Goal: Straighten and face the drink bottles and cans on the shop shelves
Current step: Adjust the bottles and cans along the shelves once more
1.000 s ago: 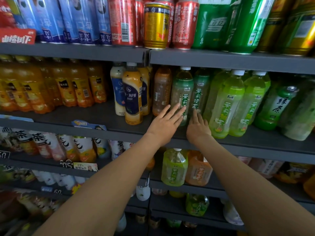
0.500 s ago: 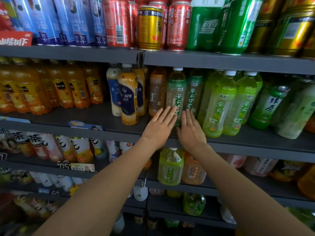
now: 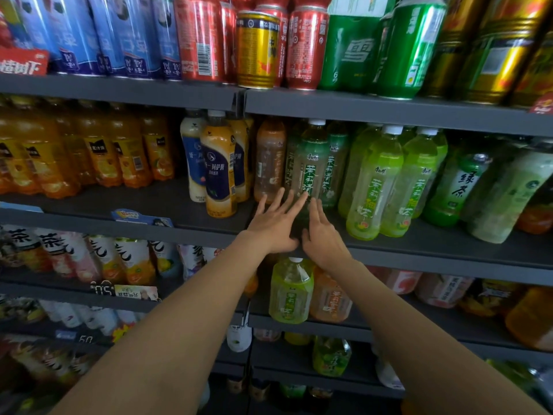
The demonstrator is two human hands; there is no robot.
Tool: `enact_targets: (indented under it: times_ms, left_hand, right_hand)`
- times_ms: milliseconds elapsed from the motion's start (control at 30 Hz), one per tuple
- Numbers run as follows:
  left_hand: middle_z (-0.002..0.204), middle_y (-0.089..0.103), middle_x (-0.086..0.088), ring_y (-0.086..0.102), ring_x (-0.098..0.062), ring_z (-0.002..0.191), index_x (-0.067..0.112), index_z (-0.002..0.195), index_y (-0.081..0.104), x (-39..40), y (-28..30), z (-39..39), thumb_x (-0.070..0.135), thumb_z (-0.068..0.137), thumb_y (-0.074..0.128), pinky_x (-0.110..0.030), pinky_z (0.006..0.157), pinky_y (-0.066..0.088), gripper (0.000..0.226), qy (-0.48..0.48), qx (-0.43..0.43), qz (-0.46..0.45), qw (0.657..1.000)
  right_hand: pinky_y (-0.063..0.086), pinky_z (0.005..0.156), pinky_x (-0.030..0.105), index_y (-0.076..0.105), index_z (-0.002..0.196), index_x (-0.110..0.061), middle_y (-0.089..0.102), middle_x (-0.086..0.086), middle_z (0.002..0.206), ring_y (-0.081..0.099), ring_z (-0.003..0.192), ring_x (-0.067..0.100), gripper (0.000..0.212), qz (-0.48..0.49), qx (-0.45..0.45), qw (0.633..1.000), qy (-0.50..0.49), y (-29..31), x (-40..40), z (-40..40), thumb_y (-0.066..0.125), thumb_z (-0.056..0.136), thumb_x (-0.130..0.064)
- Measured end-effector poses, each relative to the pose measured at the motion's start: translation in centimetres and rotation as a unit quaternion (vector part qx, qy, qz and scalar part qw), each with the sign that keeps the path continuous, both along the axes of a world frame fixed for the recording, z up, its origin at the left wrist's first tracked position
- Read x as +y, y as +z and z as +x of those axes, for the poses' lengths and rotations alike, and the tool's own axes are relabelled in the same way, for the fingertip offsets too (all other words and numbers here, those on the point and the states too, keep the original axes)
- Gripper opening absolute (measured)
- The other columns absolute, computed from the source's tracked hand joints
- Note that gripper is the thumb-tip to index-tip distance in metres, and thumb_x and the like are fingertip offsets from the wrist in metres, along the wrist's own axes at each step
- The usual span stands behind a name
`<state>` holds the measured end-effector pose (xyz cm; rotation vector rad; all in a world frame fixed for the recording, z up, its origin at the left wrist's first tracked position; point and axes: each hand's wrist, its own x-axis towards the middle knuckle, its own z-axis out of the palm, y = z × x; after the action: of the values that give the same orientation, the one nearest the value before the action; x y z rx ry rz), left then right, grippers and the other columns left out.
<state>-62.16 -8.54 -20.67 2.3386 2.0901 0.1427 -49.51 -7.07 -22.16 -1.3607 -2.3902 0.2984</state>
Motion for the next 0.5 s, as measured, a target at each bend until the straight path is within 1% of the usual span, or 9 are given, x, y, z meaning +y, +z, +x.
enact_targets:
  times_ms: [67, 133, 267, 400, 500]
  left_hand:
    - [0.158, -0.011, -0.005, -0.018, -0.022, 0.144, 0.030, 0.145, -0.020, 0.1, 0.1, 0.2, 0.036, 0.086, 0.054, -0.047, 0.116, -0.009, 0.096, -0.002, -0.002, -0.006, 1.000]
    - [0.158, -0.011, -0.005, -0.017, -0.021, 0.145, 0.028, 0.146, -0.020, 0.1, 0.2, 0.4, 0.037, 0.086, 0.054, -0.047, 0.116, -0.010, 0.095, 0.001, 0.012, -0.005, 1.000]
    - [0.158, -0.010, -0.004, -0.017, -0.020, 0.145, 0.022, 0.146, -0.020, -0.4, 0.3, 0.4, 0.037, 0.087, 0.053, -0.046, 0.116, -0.011, 0.095, 0.004, 0.039, 0.001, 0.999]
    - [0.158, -0.011, 0.001, -0.017, -0.018, 0.145, 0.020, 0.146, -0.021, -1.1, 0.2, -0.1, 0.034, 0.087, 0.054, -0.046, 0.115, -0.012, 0.097, -0.006, 0.056, 0.000, 0.998]
    - [0.158, -0.013, 0.000, -0.017, -0.019, 0.145, 0.020, 0.147, -0.020, -1.7, 0.2, -0.4, 0.035, 0.087, 0.054, -0.047, 0.116, -0.012, 0.096, 0.009, 0.059, -0.012, 0.998]
  right_hand:
    - [0.033, 0.104, 0.032, -0.005, 0.150, -0.004, -0.007, 0.016, 0.158, 0.026, 0.141, 0.031, 0.068, -0.003, -0.014, 1.000, -0.002, 0.1, -0.1, 0.1, 0.038, 0.098, -0.012]
    - [0.031, 0.106, 0.032, -0.005, 0.150, -0.005, -0.010, 0.015, 0.158, 0.024, 0.142, 0.033, 0.069, -0.013, -0.019, 1.000, 0.005, 0.1, 0.0, 0.2, 0.038, 0.097, -0.011]
    - [0.031, 0.107, 0.036, -0.005, 0.150, -0.006, -0.012, 0.014, 0.158, 0.025, 0.141, 0.035, 0.069, -0.031, -0.017, 0.999, 0.017, 0.2, 0.2, 0.5, 0.039, 0.097, -0.009]
    - [0.030, 0.107, 0.034, -0.006, 0.150, -0.006, -0.014, 0.013, 0.157, 0.023, 0.142, 0.034, 0.068, -0.045, -0.022, 0.999, 0.022, 0.5, 0.1, 0.5, 0.038, 0.098, -0.008]
    - [0.031, 0.106, 0.033, -0.005, 0.150, -0.004, -0.016, 0.013, 0.157, 0.025, 0.141, 0.032, 0.068, -0.056, -0.029, 0.997, 0.038, 0.7, 0.0, 0.1, 0.038, 0.097, -0.006]
